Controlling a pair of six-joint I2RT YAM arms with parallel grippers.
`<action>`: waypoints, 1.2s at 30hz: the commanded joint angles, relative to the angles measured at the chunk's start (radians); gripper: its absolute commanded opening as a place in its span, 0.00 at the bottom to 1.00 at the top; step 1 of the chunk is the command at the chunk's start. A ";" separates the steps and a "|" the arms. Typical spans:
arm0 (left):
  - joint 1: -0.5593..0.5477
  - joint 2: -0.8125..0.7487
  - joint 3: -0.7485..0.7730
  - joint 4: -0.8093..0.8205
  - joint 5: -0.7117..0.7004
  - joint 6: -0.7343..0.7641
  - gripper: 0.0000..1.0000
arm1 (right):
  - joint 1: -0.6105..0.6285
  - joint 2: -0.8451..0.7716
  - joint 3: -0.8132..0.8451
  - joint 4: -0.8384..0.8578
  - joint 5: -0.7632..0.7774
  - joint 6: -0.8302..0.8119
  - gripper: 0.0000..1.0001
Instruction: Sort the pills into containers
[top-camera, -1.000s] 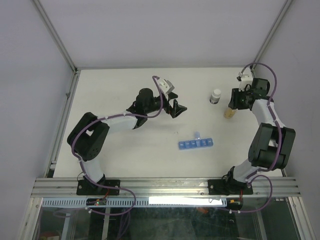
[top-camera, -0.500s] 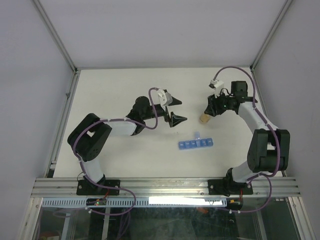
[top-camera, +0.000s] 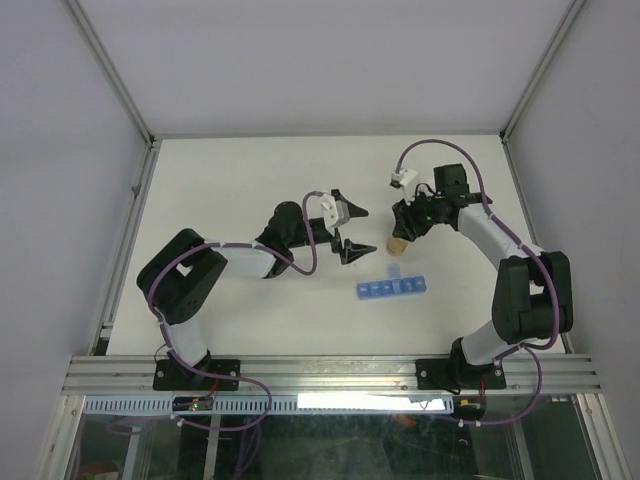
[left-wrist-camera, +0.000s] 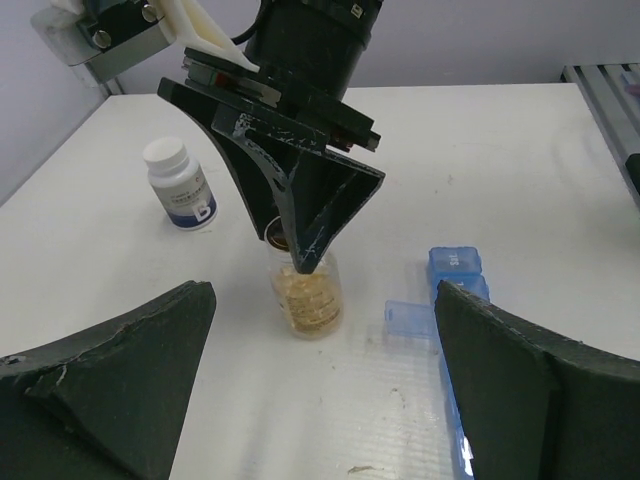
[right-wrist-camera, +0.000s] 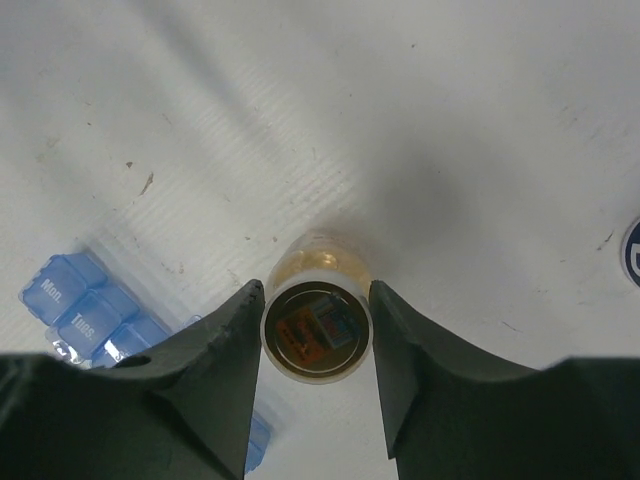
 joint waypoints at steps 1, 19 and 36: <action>-0.017 0.011 -0.041 0.172 0.039 0.051 0.97 | 0.011 -0.006 0.029 -0.011 -0.004 -0.001 0.54; -0.066 0.037 -0.027 0.121 -0.113 0.110 0.97 | -0.008 -0.130 0.021 -0.045 -0.018 -0.025 0.70; -0.068 0.027 -0.026 0.089 -0.126 0.112 0.97 | 0.069 -0.045 0.045 -0.038 0.151 0.006 0.62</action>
